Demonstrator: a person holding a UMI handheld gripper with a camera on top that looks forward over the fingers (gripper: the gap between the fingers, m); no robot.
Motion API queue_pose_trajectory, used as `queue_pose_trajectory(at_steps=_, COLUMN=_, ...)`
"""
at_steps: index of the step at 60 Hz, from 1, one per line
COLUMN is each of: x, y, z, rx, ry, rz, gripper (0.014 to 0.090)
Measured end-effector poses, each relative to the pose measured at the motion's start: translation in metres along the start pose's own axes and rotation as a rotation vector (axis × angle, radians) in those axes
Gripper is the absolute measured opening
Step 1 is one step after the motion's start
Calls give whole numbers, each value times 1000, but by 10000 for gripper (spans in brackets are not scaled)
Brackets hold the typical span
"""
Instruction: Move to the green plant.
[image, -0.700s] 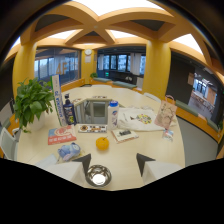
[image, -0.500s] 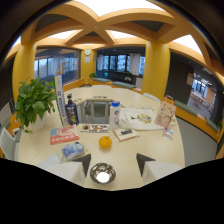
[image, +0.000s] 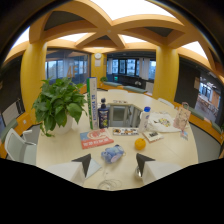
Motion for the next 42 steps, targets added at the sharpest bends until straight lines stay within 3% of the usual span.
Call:
queue_pose_trajectory(at_steps=19, x=-116, y=-65, z=16, rx=72, ry=-91, rz=-17, gripper=860)
queue_pose_trajectory(at_steps=42, x=-212, y=-137, z=95, rx=114, ry=-212, rz=-40, gripper=863)
